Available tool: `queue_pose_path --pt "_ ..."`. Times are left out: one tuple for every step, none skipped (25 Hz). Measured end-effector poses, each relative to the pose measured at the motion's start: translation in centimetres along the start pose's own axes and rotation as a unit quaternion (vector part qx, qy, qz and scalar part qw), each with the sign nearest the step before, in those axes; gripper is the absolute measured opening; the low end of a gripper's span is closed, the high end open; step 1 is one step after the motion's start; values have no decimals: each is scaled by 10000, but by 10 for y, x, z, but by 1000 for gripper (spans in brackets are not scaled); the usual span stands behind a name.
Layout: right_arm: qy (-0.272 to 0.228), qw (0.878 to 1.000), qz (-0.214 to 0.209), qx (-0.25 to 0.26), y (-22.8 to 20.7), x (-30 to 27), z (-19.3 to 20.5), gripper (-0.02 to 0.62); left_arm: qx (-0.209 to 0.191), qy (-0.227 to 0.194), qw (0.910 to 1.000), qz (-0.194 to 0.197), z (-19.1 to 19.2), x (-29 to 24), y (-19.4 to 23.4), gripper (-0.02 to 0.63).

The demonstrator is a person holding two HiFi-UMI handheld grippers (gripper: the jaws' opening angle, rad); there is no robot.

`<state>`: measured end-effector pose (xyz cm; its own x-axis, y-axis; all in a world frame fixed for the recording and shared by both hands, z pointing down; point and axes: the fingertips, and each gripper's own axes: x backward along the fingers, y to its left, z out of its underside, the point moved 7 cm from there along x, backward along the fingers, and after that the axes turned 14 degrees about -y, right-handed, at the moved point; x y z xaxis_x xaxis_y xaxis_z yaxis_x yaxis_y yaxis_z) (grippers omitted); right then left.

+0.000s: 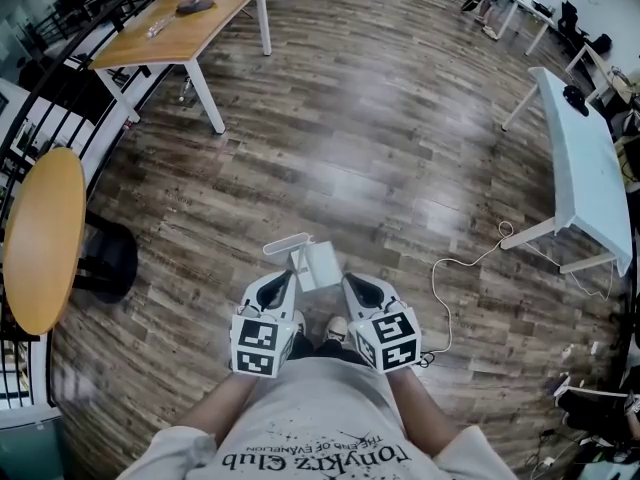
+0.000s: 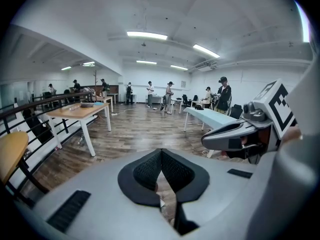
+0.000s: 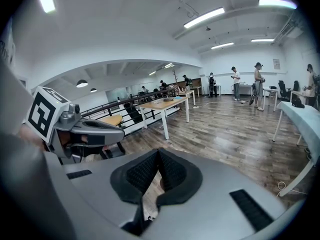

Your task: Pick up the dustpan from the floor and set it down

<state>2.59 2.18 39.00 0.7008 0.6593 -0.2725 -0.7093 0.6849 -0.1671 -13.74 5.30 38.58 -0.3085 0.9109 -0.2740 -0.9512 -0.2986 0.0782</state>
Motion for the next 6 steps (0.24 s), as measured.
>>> queue_pose_path --pt "-4 10000 5 1 -1 0 0 25 1 -5 10000 -12 0 0 0 23" --pt "-6 10000 10 1 -1 0 0 25 6 0 10000 -23 0 0 1 23" --pt "-2 10000 14 1 0 0 1 25 16 13 10000 -30 1 1 1 23" --pt "8 10000 17 1 0 0 2 25 31 27 10000 -31 1 1 2 23" --pt "21 10000 19 0 1 0 3 25 51 39 10000 -29 2 2 2 23" --pt "36 10000 21 0 2 0 4 25 73 51 10000 -25 3 3 2 23"
